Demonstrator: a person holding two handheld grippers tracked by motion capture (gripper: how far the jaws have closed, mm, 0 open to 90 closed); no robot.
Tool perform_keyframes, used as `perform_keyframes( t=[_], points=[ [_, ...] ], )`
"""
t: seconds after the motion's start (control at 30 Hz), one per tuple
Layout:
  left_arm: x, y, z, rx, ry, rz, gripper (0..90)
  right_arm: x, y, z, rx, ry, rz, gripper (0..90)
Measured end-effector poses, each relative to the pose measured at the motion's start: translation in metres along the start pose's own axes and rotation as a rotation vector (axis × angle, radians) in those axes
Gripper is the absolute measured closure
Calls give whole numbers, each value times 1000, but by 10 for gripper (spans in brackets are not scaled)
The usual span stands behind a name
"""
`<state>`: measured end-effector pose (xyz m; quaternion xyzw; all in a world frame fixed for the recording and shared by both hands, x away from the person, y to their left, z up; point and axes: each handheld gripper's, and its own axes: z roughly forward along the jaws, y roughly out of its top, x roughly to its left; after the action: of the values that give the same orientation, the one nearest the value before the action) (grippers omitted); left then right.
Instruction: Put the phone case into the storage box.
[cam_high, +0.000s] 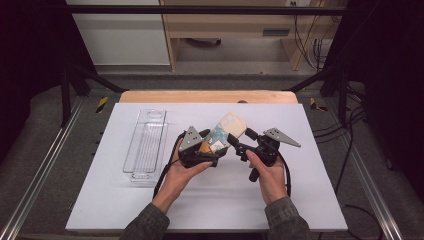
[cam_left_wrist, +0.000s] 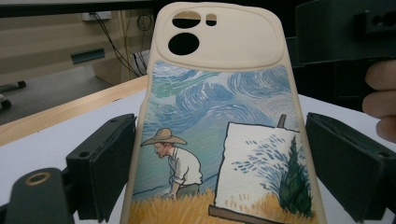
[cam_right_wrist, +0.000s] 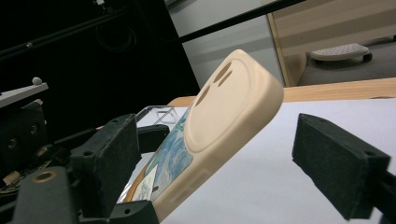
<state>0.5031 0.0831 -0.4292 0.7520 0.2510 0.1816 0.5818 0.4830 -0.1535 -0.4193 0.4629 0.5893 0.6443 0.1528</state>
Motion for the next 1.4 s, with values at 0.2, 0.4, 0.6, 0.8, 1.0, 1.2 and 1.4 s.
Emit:
perform_keyframes(
  t=[0.2, 0.4, 0.6, 0.8, 1.0, 1.2, 1.4],
  points=[
    [-4, 1, 0, -9, -11, 12, 108, 2, -1, 3, 7, 20, 6, 272],
    [-7, 2, 0, -17, -16, 19, 108, 1, 0, 3, 5, 48, 39, 364],
    [-9, 2, 0, -18, -19, 20, 107, 0, 2, 2, -2, 64, 71, 500],
    [-10, 1, 0, -18, -22, 20, 107, -1, 2, 1, 5, 73, 71, 580],
    [-10, -1, 1, -14, -27, 15, 105, -2, 3, 0, -3, 104, 88, 730],
    [-11, -6, 3, -9, -32, -2, 104, 2, 2, 0, -3, 153, 93, 792],
    [-11, -7, 3, -11, -34, -4, 104, 5, 3, -1, 5, 151, 56, 794]
  ],
)
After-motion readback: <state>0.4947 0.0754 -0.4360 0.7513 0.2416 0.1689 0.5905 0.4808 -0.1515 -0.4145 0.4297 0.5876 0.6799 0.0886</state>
